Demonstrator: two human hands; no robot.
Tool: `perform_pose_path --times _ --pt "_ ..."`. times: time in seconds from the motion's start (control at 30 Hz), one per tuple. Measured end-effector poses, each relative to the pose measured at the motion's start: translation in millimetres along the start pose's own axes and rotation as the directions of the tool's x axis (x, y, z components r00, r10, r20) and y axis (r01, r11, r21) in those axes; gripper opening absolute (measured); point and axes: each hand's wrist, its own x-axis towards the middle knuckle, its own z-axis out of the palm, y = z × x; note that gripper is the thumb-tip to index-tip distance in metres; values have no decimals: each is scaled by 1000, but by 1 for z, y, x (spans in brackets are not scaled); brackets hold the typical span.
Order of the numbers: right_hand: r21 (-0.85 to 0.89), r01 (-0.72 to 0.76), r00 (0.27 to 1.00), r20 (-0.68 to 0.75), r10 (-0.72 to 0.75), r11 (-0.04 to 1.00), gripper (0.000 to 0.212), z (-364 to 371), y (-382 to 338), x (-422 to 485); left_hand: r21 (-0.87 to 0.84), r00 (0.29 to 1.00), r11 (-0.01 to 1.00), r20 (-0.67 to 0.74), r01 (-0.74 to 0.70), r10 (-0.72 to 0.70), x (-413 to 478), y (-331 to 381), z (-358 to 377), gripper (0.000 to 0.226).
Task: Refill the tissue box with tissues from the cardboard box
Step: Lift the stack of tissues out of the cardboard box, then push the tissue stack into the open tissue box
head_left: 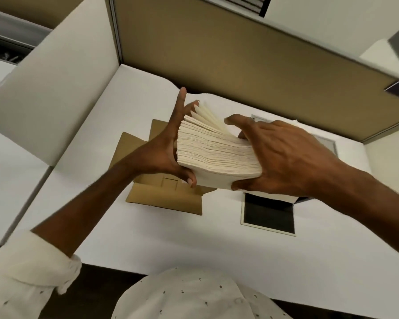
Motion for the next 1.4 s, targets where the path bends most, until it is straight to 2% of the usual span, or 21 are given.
perform_pose_path --times 0.1,0.2,0.37,0.5,0.63,0.7,0.77,0.87,1.03,1.17,1.23,1.3,1.4 --pt "-48 -28 999 -24 27 998 110 -10 3 -20 -4 1000 1000 -5 -27 27 7 7 14 153" --pt "-22 -51 998 -32 51 998 111 -15 11 -37 -1 999 999 11 -50 50 8 13 27 146" --pt "55 -73 995 -56 76 996 116 -8 26 -58 95 998 994 -30 -49 52 9 27 41 107" --pt "143 -88 993 -68 99 986 117 3 37 -71 61 1000 998 -26 16 -14 6 35 48 112" --pt "241 -104 990 -64 123 965 113 15 48 -79 -18 996 996 17 90 -89 2 46 65 96" --pt "358 -154 985 -18 171 921 113 22 58 -83 -59 992 990 13 129 -129 -1 48 80 104" --pt "481 -221 974 72 213 848 117 31 70 -85 -96 985 980 -3 174 -175 -2 48 99 107" --pt "605 -285 958 210 196 744 118 50 92 -91 -115 974 971 -56 210 -218 2 46 128 95" --pt "755 -367 924 362 122 543 98 88 130 -104 -225 930 927 -144 301 -337 11 35 170 68" --pt "840 -402 913 400 85 363 85 118 159 -124 -376 856 837 -176 397 -485 13 20 195 69" --pt "906 -385 922 366 129 176 82 139 168 -137 -432 821 796 -187 425 -540 12 14 204 70" --pt "942 -326 922 335 193 -77 70 162 168 -150 -471 789 756 -181 454 -587 9 9 210 70" --pt "885 -223 875 366 317 -408 61 202 150 -166 -493 734 698 -161 519 -659 3 0 220 78"
